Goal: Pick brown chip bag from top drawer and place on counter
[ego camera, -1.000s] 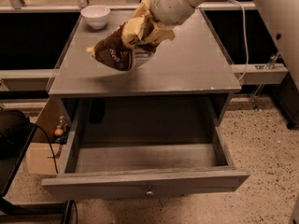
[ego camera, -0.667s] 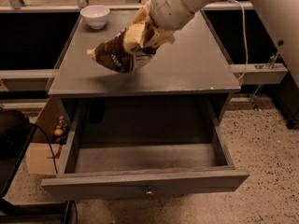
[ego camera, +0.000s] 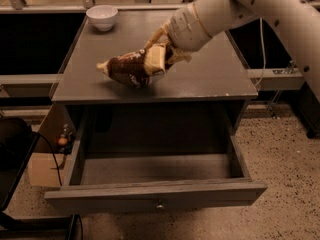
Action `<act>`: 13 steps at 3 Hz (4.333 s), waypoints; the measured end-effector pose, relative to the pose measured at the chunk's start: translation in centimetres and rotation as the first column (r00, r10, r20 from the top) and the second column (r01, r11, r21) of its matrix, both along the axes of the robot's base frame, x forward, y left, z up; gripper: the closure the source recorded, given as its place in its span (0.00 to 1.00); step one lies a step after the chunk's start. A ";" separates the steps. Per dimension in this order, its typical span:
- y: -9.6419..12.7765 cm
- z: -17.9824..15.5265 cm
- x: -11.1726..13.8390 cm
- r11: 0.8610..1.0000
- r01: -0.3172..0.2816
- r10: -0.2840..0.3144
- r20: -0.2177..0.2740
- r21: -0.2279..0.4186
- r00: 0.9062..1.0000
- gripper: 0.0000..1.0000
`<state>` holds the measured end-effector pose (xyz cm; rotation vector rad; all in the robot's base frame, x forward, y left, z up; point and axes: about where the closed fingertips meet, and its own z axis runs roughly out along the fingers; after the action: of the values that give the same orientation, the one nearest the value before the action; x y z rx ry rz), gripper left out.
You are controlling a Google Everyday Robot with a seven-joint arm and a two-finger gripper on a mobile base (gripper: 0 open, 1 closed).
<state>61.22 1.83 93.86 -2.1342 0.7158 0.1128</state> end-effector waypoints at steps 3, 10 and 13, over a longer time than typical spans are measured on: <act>-2.3 -3.1 1.4 1.000 -0.017 0.019 0.087 -0.023 0.996 1.00; -6.1 -6.2 8.8 0.994 0.046 -0.018 0.277 -0.095 0.961 1.00; -6.1 -6.2 8.9 0.994 0.047 -0.019 0.278 -0.096 0.960 0.37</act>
Offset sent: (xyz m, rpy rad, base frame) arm 0.0047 -0.0122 -0.0157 0.0008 -0.0360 0.0082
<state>70.16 -4.28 87.62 -2.1764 0.6017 -0.2415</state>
